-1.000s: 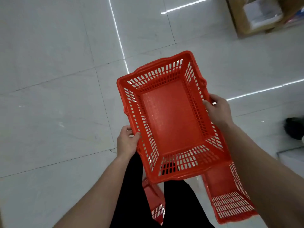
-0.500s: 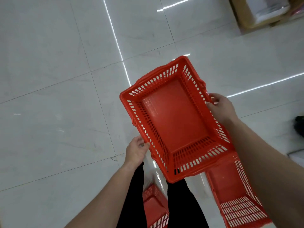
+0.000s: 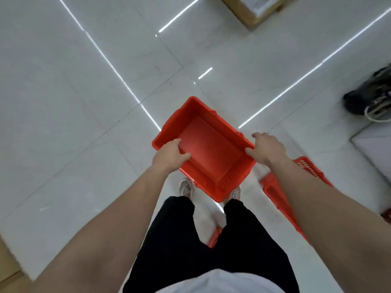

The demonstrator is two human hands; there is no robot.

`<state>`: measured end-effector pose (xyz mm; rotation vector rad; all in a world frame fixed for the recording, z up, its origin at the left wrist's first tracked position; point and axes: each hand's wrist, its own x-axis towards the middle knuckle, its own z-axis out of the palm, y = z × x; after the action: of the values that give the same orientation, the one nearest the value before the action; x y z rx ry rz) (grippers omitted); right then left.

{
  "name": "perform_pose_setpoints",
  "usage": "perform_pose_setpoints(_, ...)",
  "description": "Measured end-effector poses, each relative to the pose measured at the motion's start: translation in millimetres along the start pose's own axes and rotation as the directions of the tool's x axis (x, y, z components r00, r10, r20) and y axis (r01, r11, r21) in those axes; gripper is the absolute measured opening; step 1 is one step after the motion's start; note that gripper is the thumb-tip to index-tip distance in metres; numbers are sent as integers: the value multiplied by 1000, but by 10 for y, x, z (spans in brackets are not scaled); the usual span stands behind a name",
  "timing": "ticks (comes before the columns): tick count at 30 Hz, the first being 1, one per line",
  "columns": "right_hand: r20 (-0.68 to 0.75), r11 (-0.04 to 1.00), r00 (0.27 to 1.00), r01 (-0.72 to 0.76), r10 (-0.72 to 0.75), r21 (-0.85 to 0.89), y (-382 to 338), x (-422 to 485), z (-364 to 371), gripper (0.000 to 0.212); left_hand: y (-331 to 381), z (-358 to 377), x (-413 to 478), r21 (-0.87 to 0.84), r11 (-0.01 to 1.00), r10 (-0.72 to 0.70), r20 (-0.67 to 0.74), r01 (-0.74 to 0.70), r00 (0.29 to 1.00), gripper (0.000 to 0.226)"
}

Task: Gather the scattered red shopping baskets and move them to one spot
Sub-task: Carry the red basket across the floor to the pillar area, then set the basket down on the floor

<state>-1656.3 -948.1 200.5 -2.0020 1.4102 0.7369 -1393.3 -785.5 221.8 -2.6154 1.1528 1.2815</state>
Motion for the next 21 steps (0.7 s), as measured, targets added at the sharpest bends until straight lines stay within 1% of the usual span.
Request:
perform_pose_setpoints(2,-20,998,998,-57,57,-5,68,-344,-110,73,333,-233,0,162,977,133,39,-137,990,82)
perform_pose_setpoints(4,-42,987,987,-154,156,39,131,-694,-161,74,651,-380,-6,292,915,262,99,-279,960,86)
perform_pose_setpoints(6,-61,954,957,-274,283,122,162,-1041,-156,74,935,-472,-21,399,816,384,165,-418,908,88)
perform_pose_setpoints(8,-73,886,903,-397,424,238,163,-1400,-76,73,1196,-512,-68,460,697,495,244,-549,834,87)
perform_pose_setpoints(11,-38,711,779,-549,626,439,66,-1948,155,74,1488,-505,-238,497,499,613,378,-710,694,86)
perform_pose_setpoints(13,-6,588,699,-596,715,546,-48,-2332,377,77,1594,-482,-419,510,368,656,450,-777,606,87)
perform_pose_setpoints(18,145,301,529,-663,836,685,-323,-3382,1144,82,1663,-175,-1077,498,101,668,607,-861,430,84)
perform_pose_setpoints(21,233,107,408,-658,883,745,-497,-4004,1689,85,1636,165,-1595,453,-53,645,696,-890,316,86)
